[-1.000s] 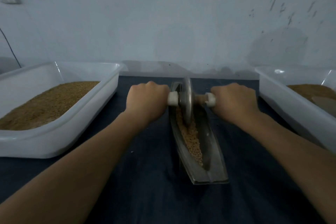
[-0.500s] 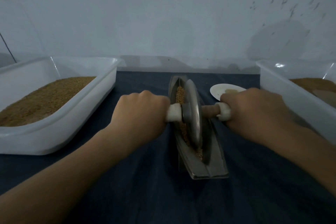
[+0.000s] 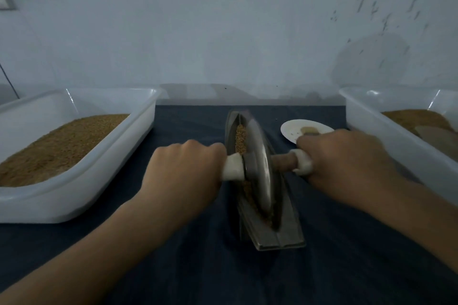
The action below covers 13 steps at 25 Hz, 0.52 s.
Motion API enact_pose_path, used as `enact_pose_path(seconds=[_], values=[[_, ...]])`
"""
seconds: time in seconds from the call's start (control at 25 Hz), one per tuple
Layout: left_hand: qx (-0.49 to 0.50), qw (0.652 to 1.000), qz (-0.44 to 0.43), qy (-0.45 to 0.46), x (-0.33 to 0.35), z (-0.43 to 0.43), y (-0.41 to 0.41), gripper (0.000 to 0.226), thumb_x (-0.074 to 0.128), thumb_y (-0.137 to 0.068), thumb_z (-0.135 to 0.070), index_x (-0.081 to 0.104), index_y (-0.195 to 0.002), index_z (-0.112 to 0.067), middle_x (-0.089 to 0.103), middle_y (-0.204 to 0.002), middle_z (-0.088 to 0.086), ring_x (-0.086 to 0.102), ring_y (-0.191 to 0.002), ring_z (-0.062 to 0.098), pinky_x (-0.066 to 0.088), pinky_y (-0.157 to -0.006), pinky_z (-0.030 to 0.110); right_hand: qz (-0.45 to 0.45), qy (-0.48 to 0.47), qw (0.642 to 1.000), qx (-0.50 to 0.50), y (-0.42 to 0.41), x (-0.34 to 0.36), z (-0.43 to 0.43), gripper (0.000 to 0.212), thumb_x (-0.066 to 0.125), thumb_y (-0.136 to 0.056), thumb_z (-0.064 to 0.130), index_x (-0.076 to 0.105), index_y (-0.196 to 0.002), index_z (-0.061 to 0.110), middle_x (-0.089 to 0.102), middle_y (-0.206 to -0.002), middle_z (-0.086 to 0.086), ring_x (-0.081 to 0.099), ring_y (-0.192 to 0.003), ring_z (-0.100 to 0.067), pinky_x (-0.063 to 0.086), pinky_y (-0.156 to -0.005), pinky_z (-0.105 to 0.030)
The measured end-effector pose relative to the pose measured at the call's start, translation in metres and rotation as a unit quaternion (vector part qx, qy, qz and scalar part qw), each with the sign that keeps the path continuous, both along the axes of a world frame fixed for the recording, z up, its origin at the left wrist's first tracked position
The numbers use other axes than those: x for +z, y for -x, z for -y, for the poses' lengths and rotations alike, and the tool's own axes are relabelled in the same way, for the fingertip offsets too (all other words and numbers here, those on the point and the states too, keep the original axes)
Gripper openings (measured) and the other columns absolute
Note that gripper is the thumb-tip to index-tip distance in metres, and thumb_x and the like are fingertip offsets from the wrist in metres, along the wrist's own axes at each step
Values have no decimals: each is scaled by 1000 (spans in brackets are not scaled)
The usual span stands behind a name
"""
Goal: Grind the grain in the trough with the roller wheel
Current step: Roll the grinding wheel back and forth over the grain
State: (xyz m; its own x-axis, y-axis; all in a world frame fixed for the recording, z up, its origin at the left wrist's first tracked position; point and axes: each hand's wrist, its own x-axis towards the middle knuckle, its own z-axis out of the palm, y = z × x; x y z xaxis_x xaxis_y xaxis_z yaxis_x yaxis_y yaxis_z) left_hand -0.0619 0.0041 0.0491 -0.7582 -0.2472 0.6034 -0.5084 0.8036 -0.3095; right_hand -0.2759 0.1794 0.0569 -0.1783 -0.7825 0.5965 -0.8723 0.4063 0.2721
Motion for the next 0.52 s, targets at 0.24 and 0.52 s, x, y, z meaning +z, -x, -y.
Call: enact_pose_path(seconds=[0.24,0.52], values=[[80,994,37,-60,-3,26,36,20,64,-83,-35,45,-76,-32,36,-64,-8,34,-49,14,27,-48,29,1,-29,997,-77,13,-3,38,28,63,-81,44,45,-69,27,28,-59,12,23,-49,-6,14,-48,-22],[75,991,69,-92,11,35,48,6,62,-86,-33,58,-88,-29,36,-68,-7,35,-55,16,32,-53,33,71,-62,991,-92,21,0,47,23,62,-86,42,48,-75,27,52,-72,9,44,-62,-19,29,-52,-27]])
